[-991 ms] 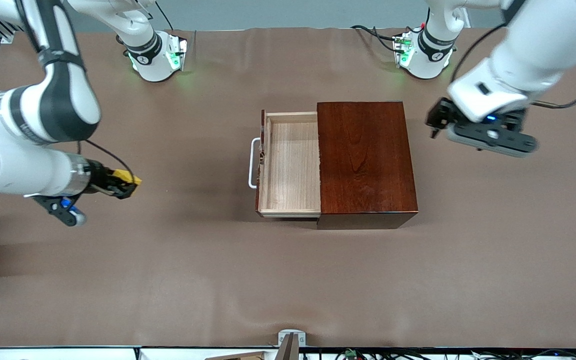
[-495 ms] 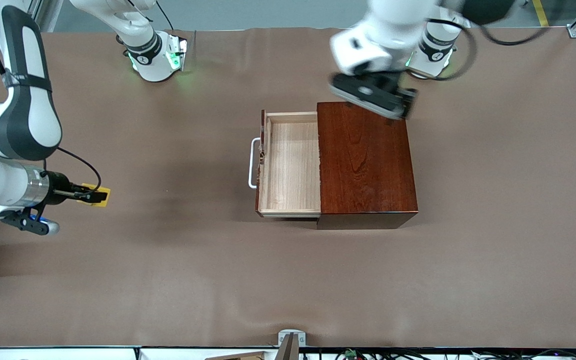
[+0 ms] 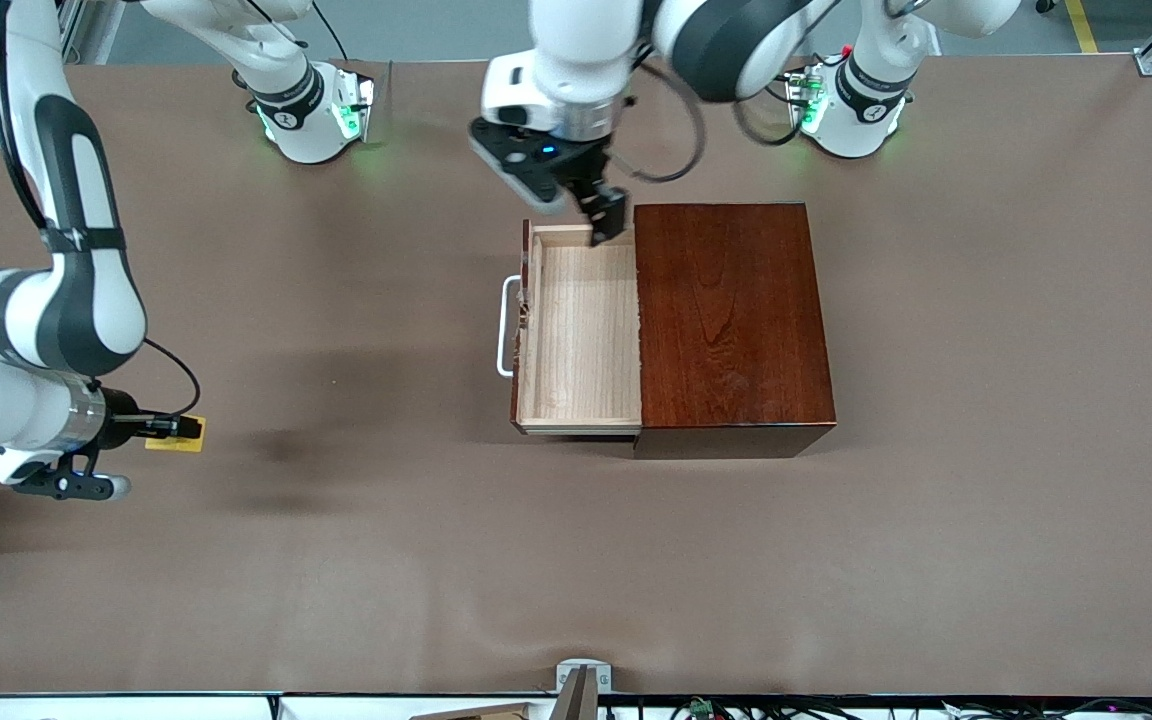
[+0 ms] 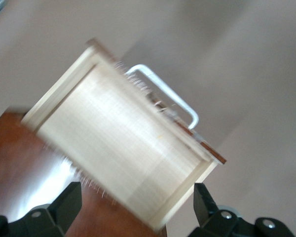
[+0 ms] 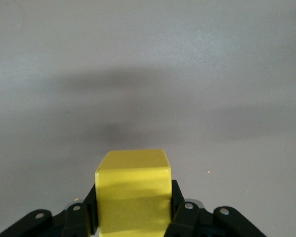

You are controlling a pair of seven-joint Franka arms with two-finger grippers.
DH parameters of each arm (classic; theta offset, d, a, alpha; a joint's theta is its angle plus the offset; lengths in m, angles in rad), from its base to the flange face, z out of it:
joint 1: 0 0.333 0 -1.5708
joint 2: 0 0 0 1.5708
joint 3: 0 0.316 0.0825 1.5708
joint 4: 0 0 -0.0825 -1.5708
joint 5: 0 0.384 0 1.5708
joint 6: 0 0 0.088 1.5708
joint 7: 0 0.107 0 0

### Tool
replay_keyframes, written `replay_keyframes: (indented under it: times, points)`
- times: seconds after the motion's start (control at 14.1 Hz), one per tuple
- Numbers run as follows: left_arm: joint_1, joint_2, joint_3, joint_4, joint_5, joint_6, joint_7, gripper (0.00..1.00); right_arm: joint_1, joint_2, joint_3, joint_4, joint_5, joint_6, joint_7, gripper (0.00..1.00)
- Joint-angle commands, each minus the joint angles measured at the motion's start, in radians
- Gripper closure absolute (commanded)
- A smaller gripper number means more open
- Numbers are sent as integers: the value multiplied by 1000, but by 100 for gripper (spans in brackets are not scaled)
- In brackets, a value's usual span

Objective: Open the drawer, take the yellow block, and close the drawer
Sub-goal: 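Carry the block away with the right gripper while the left gripper reaches the handle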

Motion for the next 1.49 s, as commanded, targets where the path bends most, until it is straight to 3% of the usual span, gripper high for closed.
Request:
replay_keyframes:
  times: [0.0, 0.14, 0.35, 0.78, 0.99, 1.13, 1.2, 1.34, 1.42]
  points:
    - [-53, 154, 0, 148, 16, 50, 196, 0, -5, -18, -1, -100, -24, 130, -16, 100]
    - [-76, 212, -1, 155, 13, 152, 284, 0, -5, -17, -4, -163, -24, 245, -14, 100]
    - [-95, 281, -1, 192, 13, 203, 443, 0, -7, 29, -4, -190, -24, 342, -16, 100]
    - [-90, 384, 25, 195, 15, 286, 729, 0, -18, 104, -4, -190, -21, 394, -5, 100]
    - [-90, 399, 35, 195, 15, 288, 741, 0, -18, 123, -4, -191, -17, 396, 0, 97]
    - [-87, 404, 48, 192, 10, 288, 734, 0, -18, 126, -4, -191, -12, 396, 0, 81]
    - [-77, 404, 49, 191, 7, 288, 728, 0, -19, 126, -4, -191, -12, 396, 0, 63]
    - [-61, 407, 51, 188, 7, 286, 725, 0, -21, 129, -4, -191, -11, 396, 0, 1]
    - [-54, 415, 51, 188, 5, 286, 725, 0, -21, 129, -4, -191, -11, 396, 0, 0]
